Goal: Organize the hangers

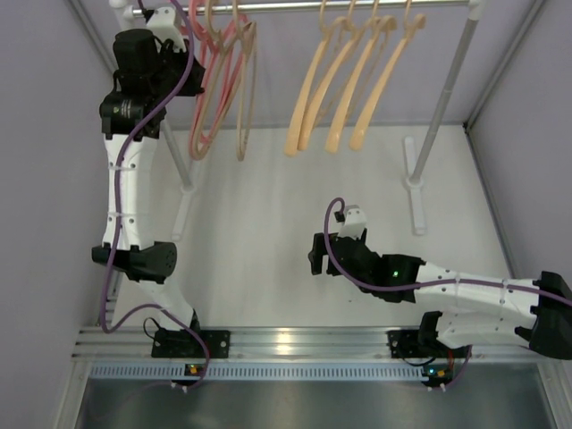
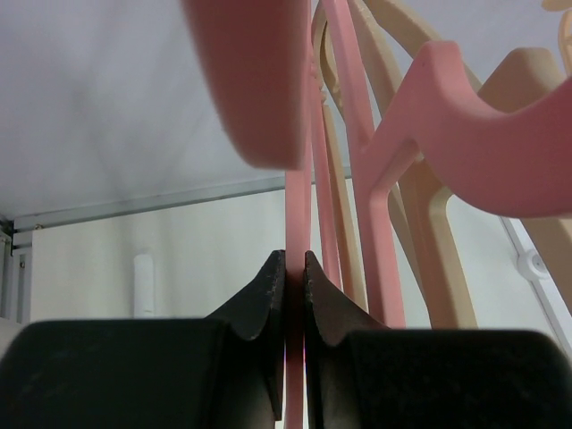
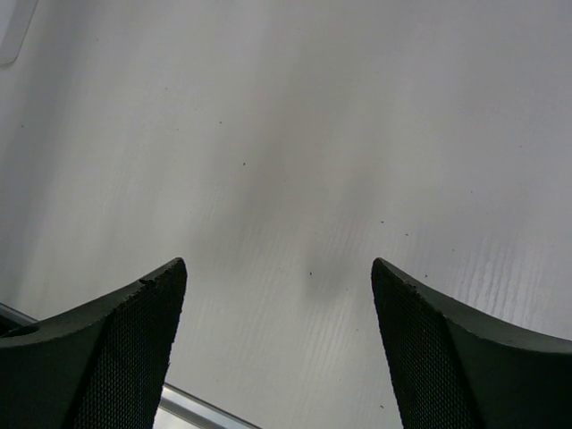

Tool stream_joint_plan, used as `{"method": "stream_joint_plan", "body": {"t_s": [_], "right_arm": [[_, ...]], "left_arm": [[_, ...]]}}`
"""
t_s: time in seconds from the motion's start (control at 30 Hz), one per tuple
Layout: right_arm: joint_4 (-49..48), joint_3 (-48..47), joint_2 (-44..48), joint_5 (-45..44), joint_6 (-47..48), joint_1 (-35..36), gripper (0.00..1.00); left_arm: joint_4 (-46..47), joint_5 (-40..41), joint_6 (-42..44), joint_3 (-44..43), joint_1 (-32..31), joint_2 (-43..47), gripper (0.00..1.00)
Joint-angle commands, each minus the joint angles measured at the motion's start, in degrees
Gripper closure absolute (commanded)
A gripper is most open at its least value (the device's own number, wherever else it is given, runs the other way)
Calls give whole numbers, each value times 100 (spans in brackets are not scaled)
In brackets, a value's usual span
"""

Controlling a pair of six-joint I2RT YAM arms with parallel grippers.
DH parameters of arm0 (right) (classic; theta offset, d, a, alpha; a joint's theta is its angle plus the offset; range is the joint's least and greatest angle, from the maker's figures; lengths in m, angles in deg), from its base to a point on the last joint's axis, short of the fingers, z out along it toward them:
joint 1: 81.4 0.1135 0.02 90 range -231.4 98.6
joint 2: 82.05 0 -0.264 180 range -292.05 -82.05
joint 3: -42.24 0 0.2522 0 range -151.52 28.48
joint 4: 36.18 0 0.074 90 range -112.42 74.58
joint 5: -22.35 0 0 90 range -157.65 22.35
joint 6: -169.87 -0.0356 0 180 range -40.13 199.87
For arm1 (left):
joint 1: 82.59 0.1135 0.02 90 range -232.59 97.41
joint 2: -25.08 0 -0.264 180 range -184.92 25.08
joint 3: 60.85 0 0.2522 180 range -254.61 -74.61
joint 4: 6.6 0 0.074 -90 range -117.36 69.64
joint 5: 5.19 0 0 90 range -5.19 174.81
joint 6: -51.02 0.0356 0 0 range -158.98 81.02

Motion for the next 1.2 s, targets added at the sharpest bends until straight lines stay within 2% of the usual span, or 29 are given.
{"method": "stream_joint_plan", "body": {"t_s": [0.0,0.3,0.43,1.17], "right_arm": [[-158,-231,-15,-168,47,79,19],[-167,-204,-14,-168,20,79,19],[-184,-196,-6,-142,20,87,19],[-237,-204,-50,-107,20,79,20]], "left_arm": [[370,-130,134,-199,-33,-51,100],[414,-33,90,-138,-68,-8,100],[476,99,72,108,-77,115,93],[766,239,46,469,-77,555,76]]}}
